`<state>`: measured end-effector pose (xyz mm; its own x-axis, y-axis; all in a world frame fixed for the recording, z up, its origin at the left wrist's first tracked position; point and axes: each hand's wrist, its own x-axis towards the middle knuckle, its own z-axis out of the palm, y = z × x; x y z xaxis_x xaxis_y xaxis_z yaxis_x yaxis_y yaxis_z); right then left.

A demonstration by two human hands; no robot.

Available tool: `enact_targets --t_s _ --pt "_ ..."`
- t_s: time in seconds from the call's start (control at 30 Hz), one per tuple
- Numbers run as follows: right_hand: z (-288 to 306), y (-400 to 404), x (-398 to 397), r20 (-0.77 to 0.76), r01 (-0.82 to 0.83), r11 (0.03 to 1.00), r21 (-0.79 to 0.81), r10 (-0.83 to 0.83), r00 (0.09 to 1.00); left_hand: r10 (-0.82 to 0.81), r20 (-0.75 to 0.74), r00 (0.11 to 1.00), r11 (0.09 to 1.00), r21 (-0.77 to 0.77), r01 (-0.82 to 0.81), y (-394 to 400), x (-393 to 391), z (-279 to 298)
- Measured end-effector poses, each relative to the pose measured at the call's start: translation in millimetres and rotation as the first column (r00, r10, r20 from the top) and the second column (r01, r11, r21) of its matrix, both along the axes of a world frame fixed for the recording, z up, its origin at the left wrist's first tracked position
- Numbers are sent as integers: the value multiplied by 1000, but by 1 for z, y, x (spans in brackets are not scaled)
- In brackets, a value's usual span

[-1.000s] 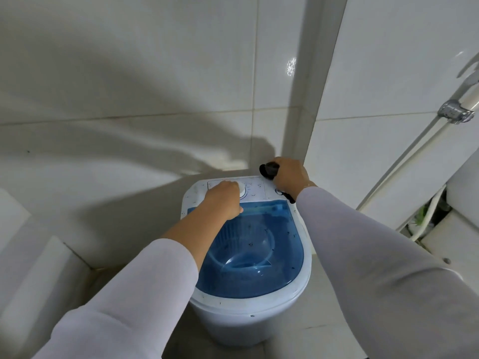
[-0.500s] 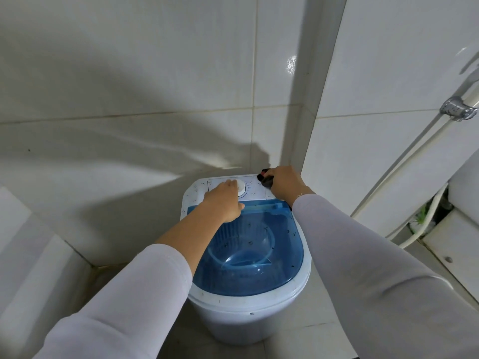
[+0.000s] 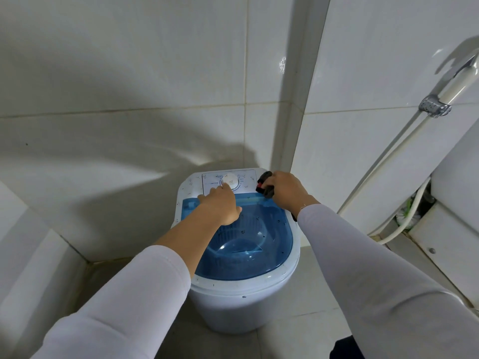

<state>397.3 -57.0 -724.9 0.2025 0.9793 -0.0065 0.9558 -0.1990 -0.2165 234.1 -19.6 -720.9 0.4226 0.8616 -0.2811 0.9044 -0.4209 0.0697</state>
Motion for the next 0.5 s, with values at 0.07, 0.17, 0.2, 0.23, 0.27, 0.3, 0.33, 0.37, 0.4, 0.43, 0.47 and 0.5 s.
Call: enact_targets --t_s 0.07,0.17,0.2,0.23,0.27,0.3,0.33,0.37,0.4,0.43,0.47,0.5 --pt "1 -3 0 4 -13 1000 0 13 1000 7 -12 1000 1000 13 -6 -3 1 1" --pt "2 -6 1 23 -34 999 -18 34 999 10 -11 1000 1000 15 -10 -6 2 1" --pt "1 -7 2 29 -40 999 -20 40 999 6 -15 1000 1000 12 -5 -7 2 1" --pt "1 -9 2 29 -46 999 -20 46 998 -1 -22 1000 1000 10 1 -7 3 0" --pt "0 -10 2 18 -50 999 -16 51 999 -4 -29 1000 1000 7 4 -7 3 0" --pt "0 -12 3 -3 -50 999 -9 50 999 -3 -32 999 1000 3 3 -7 3 -1" --pt "1 -14 4 -35 -43 999 -1 43 998 0 -32 999 1000 1 0 -7 3 -1" --pt "2 -15 6 -70 -31 1000 1 31 997 1 -31 1000 1000 1 -1 -7 3 -2" --pt "5 -15 7 -110 -13 1000 -2 13 994 0 -30 1000 1000 2 0 -6 3 -2" --pt "8 -14 10 -153 16 1000 0 -16 988 -2 -26 1000 1000 2 2 -6 3 -3" --pt "12 -12 12 -206 62 998 20 -56 977 -2 -19 1000 1000 0 2 -5 3 -3" --pt "15 -9 14 -274 125 991 55 -105 956 0 -10 1000 1000 -5 0 -4 2 -3"
